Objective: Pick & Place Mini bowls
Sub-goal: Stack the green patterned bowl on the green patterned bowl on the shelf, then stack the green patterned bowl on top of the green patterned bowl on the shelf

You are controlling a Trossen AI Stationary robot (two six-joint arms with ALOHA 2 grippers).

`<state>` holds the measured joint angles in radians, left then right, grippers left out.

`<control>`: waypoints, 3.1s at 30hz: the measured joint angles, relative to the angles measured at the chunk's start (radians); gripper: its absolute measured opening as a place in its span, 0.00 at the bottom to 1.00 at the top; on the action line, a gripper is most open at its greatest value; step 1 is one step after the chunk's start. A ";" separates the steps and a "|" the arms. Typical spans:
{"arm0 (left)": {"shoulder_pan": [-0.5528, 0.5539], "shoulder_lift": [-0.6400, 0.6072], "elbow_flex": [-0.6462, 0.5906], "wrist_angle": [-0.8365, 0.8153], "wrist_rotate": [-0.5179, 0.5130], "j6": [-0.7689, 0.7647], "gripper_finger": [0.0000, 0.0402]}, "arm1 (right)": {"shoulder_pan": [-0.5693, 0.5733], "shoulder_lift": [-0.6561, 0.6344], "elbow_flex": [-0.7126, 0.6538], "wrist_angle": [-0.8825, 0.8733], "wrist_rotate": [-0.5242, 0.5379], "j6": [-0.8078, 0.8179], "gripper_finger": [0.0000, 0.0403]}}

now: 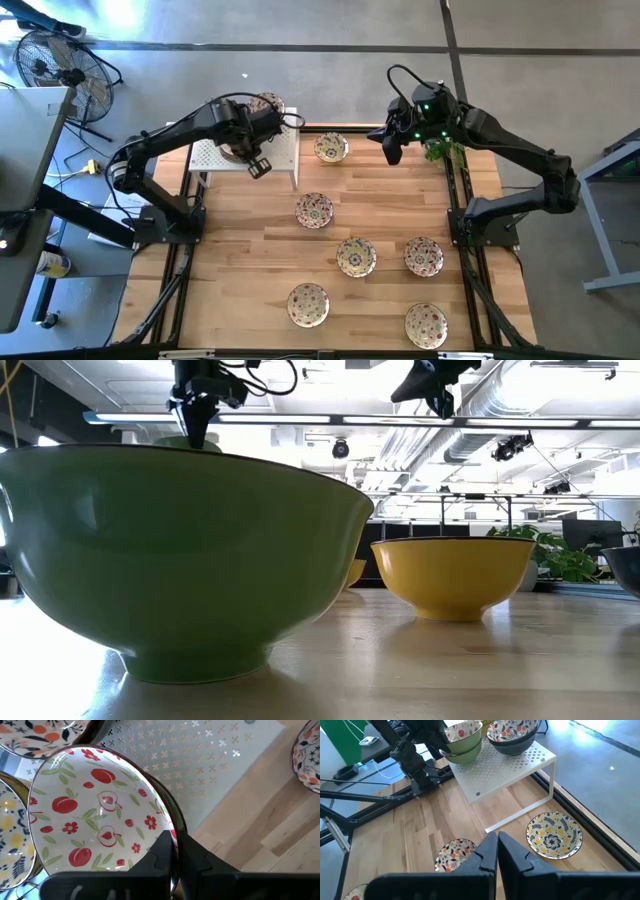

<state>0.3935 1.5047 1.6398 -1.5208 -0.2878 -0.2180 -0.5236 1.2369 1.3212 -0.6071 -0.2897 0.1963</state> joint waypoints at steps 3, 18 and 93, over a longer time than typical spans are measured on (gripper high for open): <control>0.000 0.000 0.000 -0.007 0.008 -0.032 0.06 | 0.000 0.000 0.000 0.000 0.000 -0.004 0.01; -0.001 -0.004 0.049 -0.052 0.009 -0.049 0.39 | 0.000 0.000 0.000 0.000 -0.001 -0.015 0.00; -0.192 -0.600 -0.696 0.921 -0.328 -0.447 0.00 | 0.000 0.002 -0.095 0.253 0.063 -0.110 0.00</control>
<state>0.2016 0.9048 0.9433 -0.6002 -0.6162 -0.6652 -0.5240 1.2385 1.2266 -0.3542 -0.2270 0.0860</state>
